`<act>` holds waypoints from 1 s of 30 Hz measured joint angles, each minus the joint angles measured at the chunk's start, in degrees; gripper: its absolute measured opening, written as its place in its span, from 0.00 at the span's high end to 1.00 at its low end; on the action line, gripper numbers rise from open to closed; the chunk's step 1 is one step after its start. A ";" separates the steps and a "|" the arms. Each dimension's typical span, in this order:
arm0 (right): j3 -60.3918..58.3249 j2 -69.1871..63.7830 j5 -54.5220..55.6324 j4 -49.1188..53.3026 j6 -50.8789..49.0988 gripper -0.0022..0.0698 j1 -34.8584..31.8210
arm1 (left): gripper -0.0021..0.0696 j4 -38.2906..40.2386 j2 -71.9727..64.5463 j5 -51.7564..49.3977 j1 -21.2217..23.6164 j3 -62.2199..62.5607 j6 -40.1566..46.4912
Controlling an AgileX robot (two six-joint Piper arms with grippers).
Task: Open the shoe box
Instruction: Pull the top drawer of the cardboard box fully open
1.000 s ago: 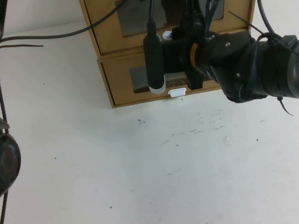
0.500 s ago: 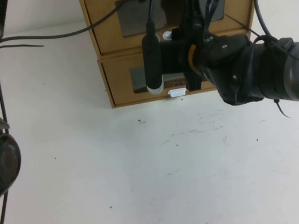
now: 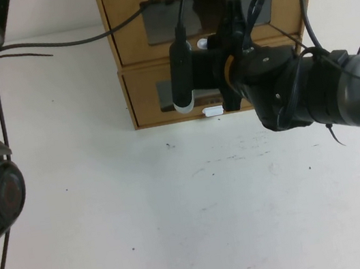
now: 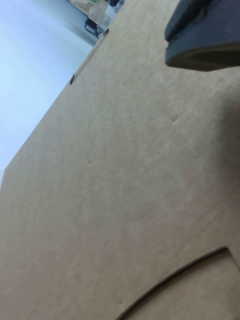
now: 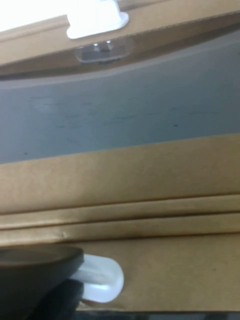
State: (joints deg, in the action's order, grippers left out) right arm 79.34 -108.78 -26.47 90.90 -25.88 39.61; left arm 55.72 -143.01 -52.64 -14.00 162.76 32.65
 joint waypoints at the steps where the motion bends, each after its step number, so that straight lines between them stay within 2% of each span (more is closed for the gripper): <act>1: 0.00 0.00 0.00 -0.26 0.00 0.96 0.00 | 0.98 0.00 0.00 0.00 0.00 0.00 0.00; 16: -7.33 6.26 0.57 -4.40 0.00 0.96 0.60 | 0.98 0.45 0.00 -0.46 -0.25 0.00 0.00; 30: -12.11 10.95 -5.99 -11.43 0.13 0.96 6.73 | 0.98 0.45 -0.02 -0.46 -0.25 0.00 0.00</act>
State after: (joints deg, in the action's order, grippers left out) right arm 67.23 -97.83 -32.46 79.47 -25.76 46.34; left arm 56.17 -143.03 -53.11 -14.25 162.76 32.65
